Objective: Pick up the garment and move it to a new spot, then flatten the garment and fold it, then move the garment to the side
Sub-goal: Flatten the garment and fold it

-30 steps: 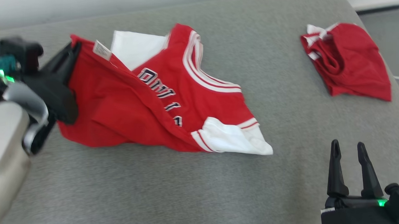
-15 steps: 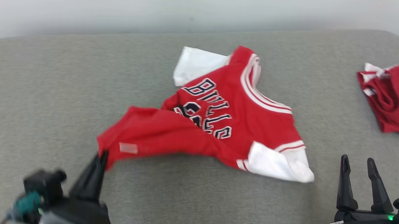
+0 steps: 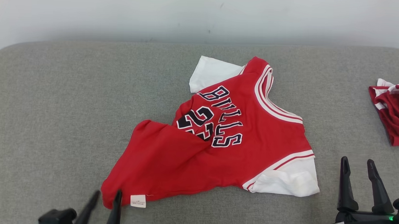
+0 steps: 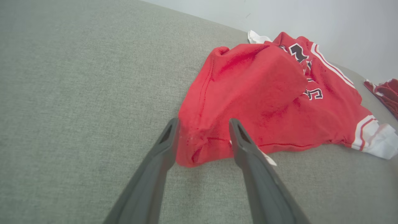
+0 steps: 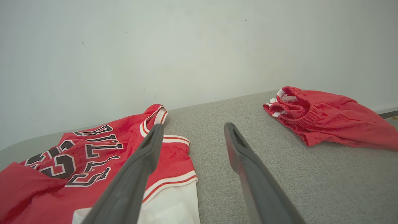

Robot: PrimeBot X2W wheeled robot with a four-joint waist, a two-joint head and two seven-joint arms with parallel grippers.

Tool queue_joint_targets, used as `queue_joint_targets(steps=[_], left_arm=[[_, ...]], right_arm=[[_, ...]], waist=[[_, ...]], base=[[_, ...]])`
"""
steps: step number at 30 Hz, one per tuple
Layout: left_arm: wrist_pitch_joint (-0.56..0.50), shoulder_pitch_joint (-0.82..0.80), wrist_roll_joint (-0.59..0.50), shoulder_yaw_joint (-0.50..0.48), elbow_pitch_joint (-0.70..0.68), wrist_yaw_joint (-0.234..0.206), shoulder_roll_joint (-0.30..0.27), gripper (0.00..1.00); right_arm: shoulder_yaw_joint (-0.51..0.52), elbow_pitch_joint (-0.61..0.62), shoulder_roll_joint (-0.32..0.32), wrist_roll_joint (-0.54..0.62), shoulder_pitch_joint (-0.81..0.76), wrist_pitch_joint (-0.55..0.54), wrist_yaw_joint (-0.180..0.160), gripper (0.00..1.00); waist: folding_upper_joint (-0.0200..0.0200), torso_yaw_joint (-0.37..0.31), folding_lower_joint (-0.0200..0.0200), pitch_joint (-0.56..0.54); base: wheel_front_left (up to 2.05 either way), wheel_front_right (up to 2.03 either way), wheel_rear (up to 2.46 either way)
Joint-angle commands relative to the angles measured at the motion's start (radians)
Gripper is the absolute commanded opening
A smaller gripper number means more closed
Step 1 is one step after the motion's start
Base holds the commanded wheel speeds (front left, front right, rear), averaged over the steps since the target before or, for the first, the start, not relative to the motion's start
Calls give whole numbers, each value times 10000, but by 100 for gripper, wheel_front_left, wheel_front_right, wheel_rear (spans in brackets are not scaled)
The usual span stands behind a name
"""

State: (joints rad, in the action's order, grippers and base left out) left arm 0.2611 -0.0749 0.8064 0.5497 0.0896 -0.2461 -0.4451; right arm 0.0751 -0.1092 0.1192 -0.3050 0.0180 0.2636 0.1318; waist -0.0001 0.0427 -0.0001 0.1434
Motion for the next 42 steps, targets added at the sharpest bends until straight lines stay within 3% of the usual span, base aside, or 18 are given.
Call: queue_joint_targets(steps=[1,8,19,34,42], left_arm=[[41,121,-317,-376,-162,50,100,100],[34,446,-1957,-2182,-836,408,630,100],[34,1120,-4373,-4724,-1375,1352,2218,100],[30,1765,-5867,-5926,-1178,2653,3327,100],[31,1563,-6214,-6132,-1096,2980,3637,100]], right_arm=[[49,11,74,-14,-117,11,-26,100],[-4,-36,52,1,-214,11,-26,100],[-288,-213,325,43,-667,11,-27,100],[-1099,-486,738,-92,-1078,-49,-27,100],[-2835,-968,1551,-124,-76,-768,-27,100]], waist=[[1,-7,1,-92],[1,-75,1,-369],[1,-326,1,-1049],[1,-125,1,-1402],[1,74,1,-1273]], base=[[0,0,0],[0,0,0],[0,0,0],[0,0,0],[0,0,0]])
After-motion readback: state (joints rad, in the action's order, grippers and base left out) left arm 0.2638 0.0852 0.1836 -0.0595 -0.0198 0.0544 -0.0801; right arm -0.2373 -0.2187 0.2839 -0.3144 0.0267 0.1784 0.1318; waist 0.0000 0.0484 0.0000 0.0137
